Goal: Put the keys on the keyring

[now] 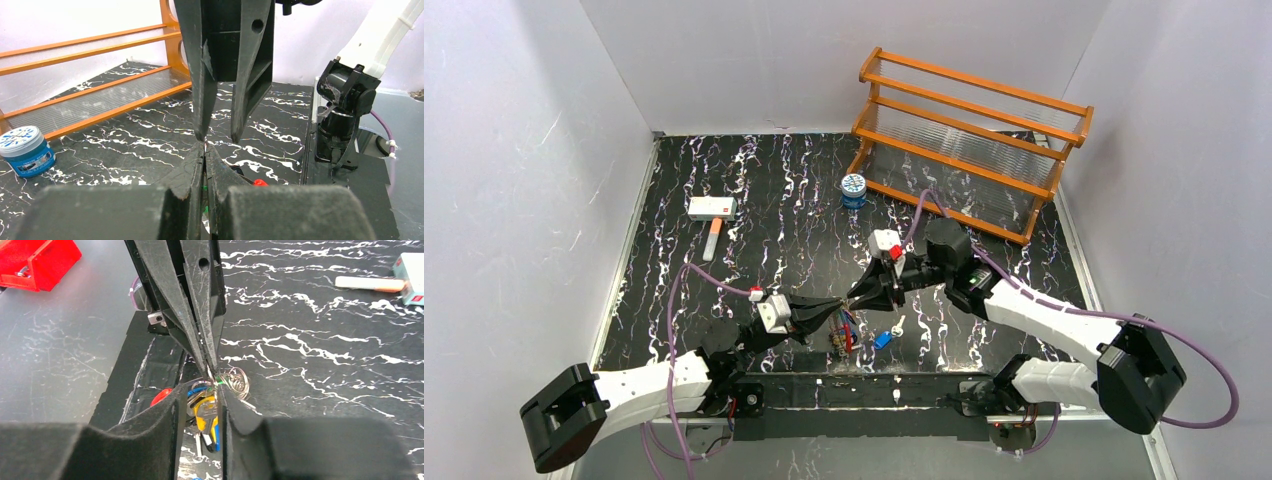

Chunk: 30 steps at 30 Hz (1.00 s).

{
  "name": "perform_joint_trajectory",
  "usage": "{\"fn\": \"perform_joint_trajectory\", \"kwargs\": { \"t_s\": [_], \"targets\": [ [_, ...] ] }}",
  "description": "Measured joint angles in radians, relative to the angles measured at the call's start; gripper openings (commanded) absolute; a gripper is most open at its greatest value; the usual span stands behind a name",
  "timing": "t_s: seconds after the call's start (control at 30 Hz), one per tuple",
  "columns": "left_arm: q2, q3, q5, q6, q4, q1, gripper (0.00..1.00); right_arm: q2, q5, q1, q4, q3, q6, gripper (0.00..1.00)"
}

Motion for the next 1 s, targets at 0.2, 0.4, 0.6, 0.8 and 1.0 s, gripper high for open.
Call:
{"fn": "perform_joint_trajectory", "kwargs": {
  "t_s": [0.2,0.4,0.6,0.8,1.0],
  "targets": [
    [0.0,0.0,0.0,-0.001,-0.001,0.0,0.0,0.033,0.019,0.024,0.008,0.0,0.014,0.37],
    [0.0,0.0,0.001,-0.001,0.0,0.0,0.0,0.053,0.059,0.026,0.008,0.001,0.015,0.36],
    [0.0,0.0,0.001,-0.001,0.0,0.0,0.0,0.073,0.068,0.026,0.012,0.002,0.018,0.23],
    [0.001,0.0,-0.001,-0.001,0.001,0.0,0.0,0.085,0.055,0.026,0.035,0.002,0.043,0.09],
    [0.0,0.0,-0.003,-0.001,0.016,0.0,0.0,0.085,0.042,0.026,0.053,0.002,0.061,0.2]
  ]
}}
